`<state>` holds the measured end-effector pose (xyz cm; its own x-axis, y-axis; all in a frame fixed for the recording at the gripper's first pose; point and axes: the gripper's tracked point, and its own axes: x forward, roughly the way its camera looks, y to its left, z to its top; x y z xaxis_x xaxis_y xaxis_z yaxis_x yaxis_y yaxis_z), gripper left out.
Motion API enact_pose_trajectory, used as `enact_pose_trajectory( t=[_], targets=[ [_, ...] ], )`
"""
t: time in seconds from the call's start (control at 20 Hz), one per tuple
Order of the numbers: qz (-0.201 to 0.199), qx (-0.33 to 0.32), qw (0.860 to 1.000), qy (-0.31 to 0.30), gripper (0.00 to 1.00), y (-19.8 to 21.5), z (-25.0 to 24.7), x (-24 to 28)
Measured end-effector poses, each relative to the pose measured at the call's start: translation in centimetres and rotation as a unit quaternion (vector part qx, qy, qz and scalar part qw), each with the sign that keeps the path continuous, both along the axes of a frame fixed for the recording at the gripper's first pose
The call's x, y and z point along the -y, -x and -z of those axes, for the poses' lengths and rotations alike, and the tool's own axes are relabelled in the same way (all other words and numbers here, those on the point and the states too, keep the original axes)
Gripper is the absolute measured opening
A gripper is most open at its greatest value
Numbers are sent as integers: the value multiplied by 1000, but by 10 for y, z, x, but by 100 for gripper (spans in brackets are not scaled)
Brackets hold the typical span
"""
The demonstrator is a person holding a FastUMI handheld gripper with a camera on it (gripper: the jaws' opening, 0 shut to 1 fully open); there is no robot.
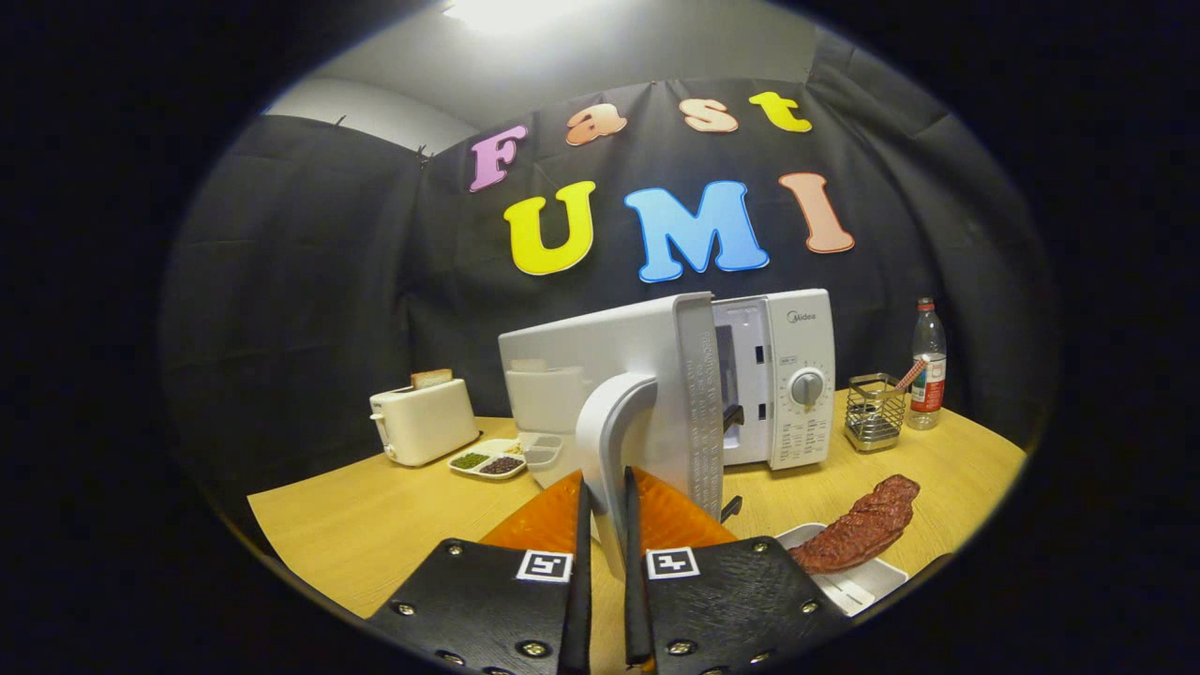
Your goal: Open the microwave, put the food inside, and close the microwave door.
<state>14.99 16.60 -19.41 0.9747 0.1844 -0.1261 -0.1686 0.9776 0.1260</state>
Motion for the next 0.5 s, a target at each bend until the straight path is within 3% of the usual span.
enact_pose_trajectory(
  t=[0.25, 0.5],
  targets=[
    [-34, 8, 999, 1, 14, 23, 1, -57],
    [-7, 21, 999, 45, 14, 40, 5, -91]
  ],
)
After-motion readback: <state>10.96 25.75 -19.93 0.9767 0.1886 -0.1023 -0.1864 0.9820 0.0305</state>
